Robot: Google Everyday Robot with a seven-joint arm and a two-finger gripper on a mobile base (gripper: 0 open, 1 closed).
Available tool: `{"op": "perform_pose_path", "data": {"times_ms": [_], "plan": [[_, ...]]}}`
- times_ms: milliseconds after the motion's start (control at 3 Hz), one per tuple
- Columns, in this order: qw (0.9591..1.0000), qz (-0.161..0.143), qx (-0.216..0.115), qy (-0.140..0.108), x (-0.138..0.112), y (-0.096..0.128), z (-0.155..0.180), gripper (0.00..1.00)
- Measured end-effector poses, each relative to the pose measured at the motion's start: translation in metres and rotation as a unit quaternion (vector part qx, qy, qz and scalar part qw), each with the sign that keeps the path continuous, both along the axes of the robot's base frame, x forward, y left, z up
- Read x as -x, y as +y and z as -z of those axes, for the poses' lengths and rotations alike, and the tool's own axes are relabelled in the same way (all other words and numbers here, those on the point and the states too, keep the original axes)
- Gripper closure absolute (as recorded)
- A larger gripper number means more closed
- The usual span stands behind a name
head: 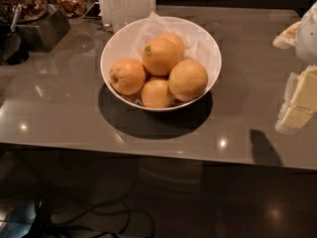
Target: Pick orange from white bowl
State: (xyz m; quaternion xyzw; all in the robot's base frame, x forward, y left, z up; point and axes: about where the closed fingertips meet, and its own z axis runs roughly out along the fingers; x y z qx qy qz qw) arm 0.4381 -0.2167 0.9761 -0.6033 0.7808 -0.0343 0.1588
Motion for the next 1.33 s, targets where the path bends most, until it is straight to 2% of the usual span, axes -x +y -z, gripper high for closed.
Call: {"op": "perform_pose_path", "data": {"times_ms": [333,667,1000,1333], "plan": [[1.0,0.0,0.0,0.0,0.0,0.0,0.0,0.0],[0.9997,-0.009,-0.022,-0.007,-0.01,0.009,-0.001,0.0],[0.9975,-0.024,-0.067,0.006,-0.037,0.032,0.007,0.0],[0.9945,-0.052,-0.086,0.03,-0.055,0.054,0.016,0.0]]}}
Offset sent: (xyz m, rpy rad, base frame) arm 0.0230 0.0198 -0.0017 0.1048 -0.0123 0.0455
